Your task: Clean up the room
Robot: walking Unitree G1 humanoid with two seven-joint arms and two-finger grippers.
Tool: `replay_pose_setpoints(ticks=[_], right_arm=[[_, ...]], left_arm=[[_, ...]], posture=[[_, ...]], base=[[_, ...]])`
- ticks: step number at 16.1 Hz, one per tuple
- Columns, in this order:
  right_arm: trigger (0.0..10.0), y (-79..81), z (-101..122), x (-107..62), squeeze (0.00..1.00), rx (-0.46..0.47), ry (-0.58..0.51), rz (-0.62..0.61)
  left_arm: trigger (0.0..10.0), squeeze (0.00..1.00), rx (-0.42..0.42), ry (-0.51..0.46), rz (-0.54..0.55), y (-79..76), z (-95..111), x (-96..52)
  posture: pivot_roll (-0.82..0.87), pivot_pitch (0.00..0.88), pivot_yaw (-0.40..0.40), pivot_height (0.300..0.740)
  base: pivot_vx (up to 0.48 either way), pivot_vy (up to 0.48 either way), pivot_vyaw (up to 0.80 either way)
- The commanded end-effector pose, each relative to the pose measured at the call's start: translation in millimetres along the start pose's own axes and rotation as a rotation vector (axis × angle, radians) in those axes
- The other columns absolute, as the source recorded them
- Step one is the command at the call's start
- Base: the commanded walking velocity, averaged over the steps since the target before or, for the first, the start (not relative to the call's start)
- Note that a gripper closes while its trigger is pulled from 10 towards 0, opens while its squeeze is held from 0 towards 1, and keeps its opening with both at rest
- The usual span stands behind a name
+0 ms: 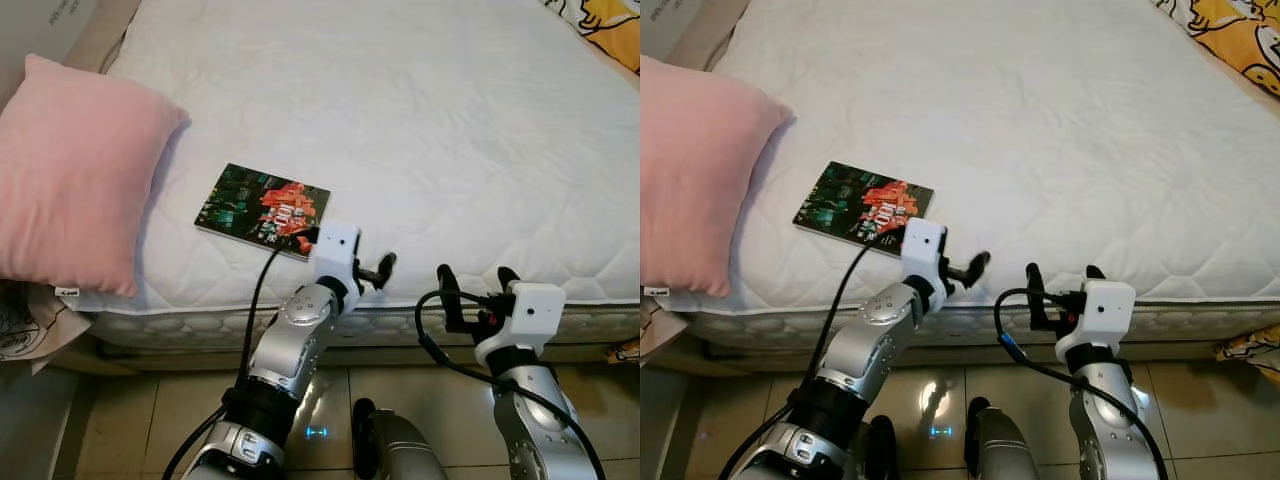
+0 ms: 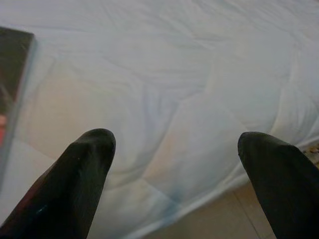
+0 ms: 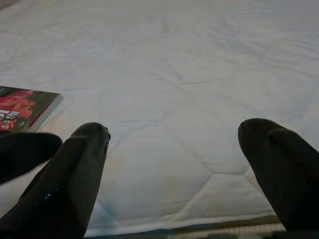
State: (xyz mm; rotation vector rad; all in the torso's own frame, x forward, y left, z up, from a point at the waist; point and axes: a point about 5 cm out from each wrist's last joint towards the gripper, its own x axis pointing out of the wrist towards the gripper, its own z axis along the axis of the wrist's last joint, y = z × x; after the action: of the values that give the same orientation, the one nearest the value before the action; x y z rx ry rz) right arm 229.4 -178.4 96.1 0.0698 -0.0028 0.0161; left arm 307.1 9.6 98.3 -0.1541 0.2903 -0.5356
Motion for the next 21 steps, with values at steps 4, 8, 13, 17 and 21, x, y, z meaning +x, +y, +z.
replay_pose_setpoints(ticks=[4,8,13,17,21], right_arm=[[10.0,-1.6,-3.9,0.0,0.16,0.001,0.002,-0.016],[10.0,2.3,-9.3,-22.6,0.16,-0.015,0.020,0.010],[10.0,-4.3,-11.2,-46.4,0.16,-0.040,0.044,-0.030],[10.0,-9.1,-12.3,-50.3,0.16,-0.050,0.058,-0.045],[10.0,-5.1,-13.8,-43.5,0.16,-0.038,0.065,-0.020]], left_arm=[[10.0,0.00,0.191,-0.019,0.041,1.1,-7.9,1.3],[10.0,0.00,0.341,0.037,0.198,54.1,-11.5,2.5],[10.0,0.00,0.353,0.036,0.248,65.7,2.8,13.5],[10.0,0.00,0.288,-0.051,0.322,86.9,23.5,8.0],[10.0,0.00,0.368,0.018,0.406,117.1,10.0,-8.1]], posture=[[-0.14,0.189,0.018,0.736],[-0.17,0.199,0.026,0.736],[-0.24,0.211,0.045,0.736],[-0.23,0.215,0.039,0.736],[-0.20,0.215,0.022,0.736]], base=[[0.000,0.000,0.00],[0.000,0.000,0.00],[0.000,0.000,0.00],[0.000,0.000,0.00],[0.000,0.000,0.00]])
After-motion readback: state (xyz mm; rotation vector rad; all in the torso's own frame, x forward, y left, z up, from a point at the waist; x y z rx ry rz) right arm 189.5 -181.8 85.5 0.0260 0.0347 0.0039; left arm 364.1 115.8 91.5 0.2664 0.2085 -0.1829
